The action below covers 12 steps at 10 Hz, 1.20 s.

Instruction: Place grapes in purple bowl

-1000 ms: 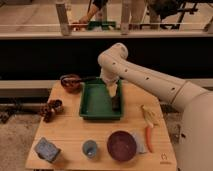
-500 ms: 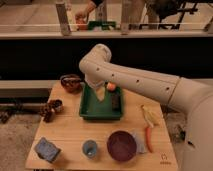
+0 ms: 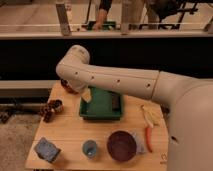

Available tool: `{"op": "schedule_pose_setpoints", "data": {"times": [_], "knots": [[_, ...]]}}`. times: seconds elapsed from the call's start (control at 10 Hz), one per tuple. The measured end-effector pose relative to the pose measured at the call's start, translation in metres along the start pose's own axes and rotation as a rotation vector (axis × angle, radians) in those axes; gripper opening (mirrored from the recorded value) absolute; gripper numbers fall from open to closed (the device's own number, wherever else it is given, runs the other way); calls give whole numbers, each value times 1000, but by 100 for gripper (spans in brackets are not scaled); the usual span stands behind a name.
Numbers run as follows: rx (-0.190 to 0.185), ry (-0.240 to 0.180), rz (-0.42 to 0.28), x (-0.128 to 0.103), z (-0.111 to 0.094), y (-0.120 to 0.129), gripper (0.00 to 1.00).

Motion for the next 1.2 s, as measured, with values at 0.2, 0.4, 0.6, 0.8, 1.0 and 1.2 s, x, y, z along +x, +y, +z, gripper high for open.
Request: {"op": "schedule_pose_setpoints", "data": {"times": [0.2, 0.4, 0.6, 0.8, 1.0, 1.2], "knots": [[-23, 4, -59, -25, 10, -22, 80], [-51, -2, -129, -55, 23, -43, 80], [-73, -26, -177, -74, 32, -52, 80], [-90, -72, -211, -90, 37, -61, 80], [-86, -120, -233, -106, 40, -75, 80], [-85, -174, -238, -112, 49, -82, 80]]}}
